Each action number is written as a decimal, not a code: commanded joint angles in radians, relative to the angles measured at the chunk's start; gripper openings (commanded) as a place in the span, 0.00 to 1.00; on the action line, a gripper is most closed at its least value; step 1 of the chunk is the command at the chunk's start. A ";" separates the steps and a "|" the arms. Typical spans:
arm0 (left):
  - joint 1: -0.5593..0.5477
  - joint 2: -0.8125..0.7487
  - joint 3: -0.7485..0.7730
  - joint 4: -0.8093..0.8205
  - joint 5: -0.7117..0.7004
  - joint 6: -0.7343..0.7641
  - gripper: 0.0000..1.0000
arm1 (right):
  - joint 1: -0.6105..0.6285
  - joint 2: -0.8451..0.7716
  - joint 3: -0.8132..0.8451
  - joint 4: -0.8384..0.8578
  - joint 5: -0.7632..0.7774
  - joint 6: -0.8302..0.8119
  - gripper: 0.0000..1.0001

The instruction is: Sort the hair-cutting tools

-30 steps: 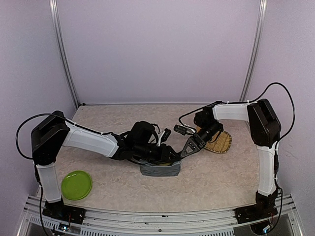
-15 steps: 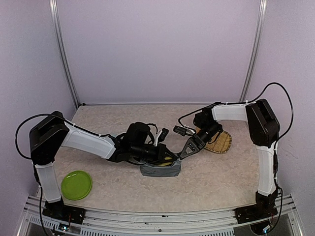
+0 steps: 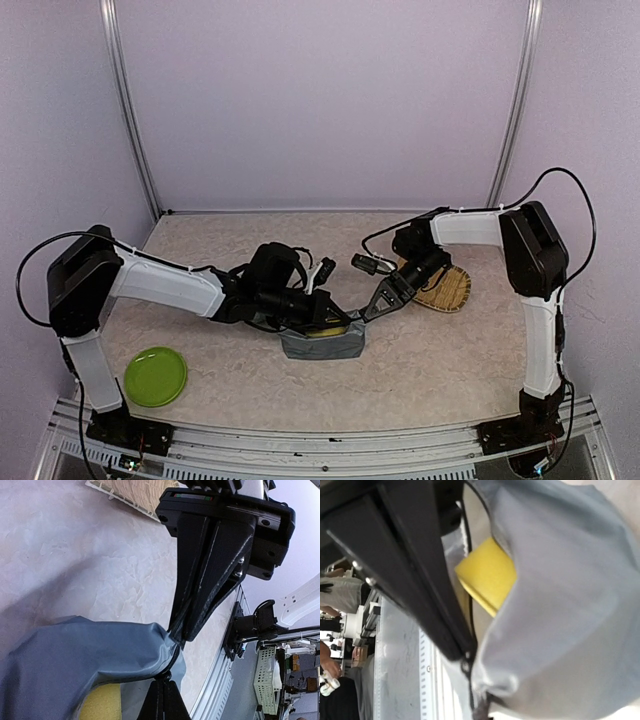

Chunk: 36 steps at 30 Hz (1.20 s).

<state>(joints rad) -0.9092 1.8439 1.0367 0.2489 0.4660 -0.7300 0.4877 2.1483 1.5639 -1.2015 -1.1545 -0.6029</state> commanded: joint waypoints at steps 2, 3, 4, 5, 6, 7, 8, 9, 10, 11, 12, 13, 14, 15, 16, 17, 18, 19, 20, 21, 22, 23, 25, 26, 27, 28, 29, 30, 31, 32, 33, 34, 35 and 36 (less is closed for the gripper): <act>0.025 -0.069 -0.035 -0.140 -0.044 0.041 0.00 | -0.037 -0.041 -0.004 0.020 0.112 0.043 0.00; 0.026 -0.076 -0.038 -0.153 -0.047 0.041 0.00 | -0.041 -0.047 -0.010 0.028 0.126 0.050 0.00; 0.026 -0.084 -0.038 -0.173 -0.055 0.043 0.00 | -0.047 -0.055 -0.013 0.035 0.137 0.056 0.00; 0.026 -0.094 -0.039 -0.191 -0.063 0.047 0.00 | -0.054 -0.062 -0.017 0.040 0.152 0.066 0.00; 0.026 -0.107 -0.040 -0.213 -0.073 0.049 0.00 | -0.063 -0.071 -0.020 0.051 0.172 0.075 0.00; 0.026 -0.119 -0.040 -0.234 -0.083 0.052 0.00 | -0.071 -0.079 -0.022 0.061 0.200 0.085 0.00; 0.026 -0.133 -0.038 -0.258 -0.094 0.055 0.00 | -0.079 -0.090 -0.024 0.070 0.227 0.094 0.00; 0.027 -0.147 -0.037 -0.283 -0.112 0.060 0.00 | -0.088 -0.098 -0.029 0.079 0.248 0.101 0.00; 0.028 -0.161 -0.037 -0.308 -0.124 0.063 0.00 | -0.098 -0.106 -0.030 0.085 0.260 0.105 0.00; 0.030 -0.176 -0.039 -0.332 -0.133 0.067 0.00 | -0.108 -0.111 -0.031 0.086 0.265 0.107 0.00; 0.031 -0.190 -0.044 -0.348 -0.142 0.071 0.00 | -0.117 -0.115 -0.031 0.084 0.271 0.107 0.00; 0.032 -0.205 -0.049 -0.361 -0.149 0.072 0.00 | -0.123 -0.116 -0.033 0.085 0.278 0.107 0.00; 0.034 -0.218 -0.056 -0.378 -0.154 0.072 0.00 | -0.129 -0.119 -0.038 0.089 0.285 0.110 0.00; 0.037 -0.228 -0.060 -0.388 -0.160 0.072 0.00 | -0.133 -0.122 -0.044 0.095 0.291 0.113 0.00; 0.039 -0.240 -0.068 -0.398 -0.163 0.073 0.00 | -0.138 -0.125 -0.049 0.101 0.295 0.115 0.00; 0.041 -0.245 -0.075 -0.405 -0.169 0.071 0.00 | -0.140 -0.127 -0.054 0.106 0.299 0.116 0.00; 0.043 -0.251 -0.082 -0.409 -0.172 0.069 0.00 | -0.142 -0.128 -0.057 0.107 0.299 0.118 0.00; 0.045 -0.257 -0.090 -0.412 -0.173 0.067 0.00 | -0.142 -0.128 -0.060 0.109 0.298 0.119 0.00; 0.047 -0.263 -0.097 -0.413 -0.174 0.065 0.00 | -0.144 -0.128 -0.062 0.111 0.297 0.120 0.00; 0.047 -0.266 -0.104 -0.415 -0.175 0.063 0.00 | -0.143 -0.129 -0.063 0.111 0.296 0.120 0.00; 0.048 -0.268 -0.110 -0.419 -0.178 0.061 0.00 | -0.142 -0.129 -0.064 0.112 0.297 0.121 0.00; 0.049 -0.270 -0.115 -0.422 -0.180 0.060 0.00 | -0.143 -0.131 -0.064 0.113 0.298 0.121 0.00; 0.050 -0.274 -0.123 -0.422 -0.184 0.055 0.00 | -0.144 -0.136 -0.066 0.115 0.300 0.121 0.00; 0.050 -0.277 -0.122 -0.423 -0.188 0.054 0.00 | -0.144 -0.138 -0.067 0.115 0.298 0.120 0.00; 0.050 -0.279 -0.119 -0.420 -0.190 0.053 0.00 | -0.144 -0.140 -0.065 0.109 0.285 0.112 0.00; 0.050 -0.281 -0.111 -0.418 -0.193 0.054 0.07 | -0.144 -0.139 -0.060 0.097 0.268 0.096 0.00; 0.049 -0.282 -0.099 -0.420 -0.199 0.059 0.12 | -0.144 -0.143 -0.049 0.087 0.254 0.086 0.03; 0.047 -0.285 -0.086 -0.422 -0.205 0.066 0.17 | -0.143 -0.150 -0.041 0.079 0.245 0.075 0.09; 0.044 -0.292 -0.067 -0.425 -0.210 0.078 0.22 | -0.144 -0.164 -0.029 0.071 0.236 0.062 0.16; 0.041 -0.300 -0.047 -0.436 -0.225 0.093 0.28 | -0.144 -0.182 -0.019 0.065 0.240 0.052 0.24; 0.037 -0.313 -0.022 -0.456 -0.251 0.113 0.33 | -0.145 -0.204 -0.011 0.068 0.263 0.049 0.33; 0.037 -0.328 0.007 -0.485 -0.280 0.131 0.37 | -0.146 -0.231 -0.004 0.074 0.286 0.049 0.76; 0.037 -0.342 0.032 -0.515 -0.314 0.153 0.41 | -0.150 -0.257 0.002 0.082 0.311 0.049 0.97; 0.039 -0.358 0.061 -0.547 -0.356 0.180 0.45 | -0.153 -0.282 0.008 0.090 0.333 0.050 1.00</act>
<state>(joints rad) -0.8719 1.5658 0.9852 -0.2020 0.2428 -0.6422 0.3534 1.9968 1.5188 -1.1168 -0.8890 -0.5285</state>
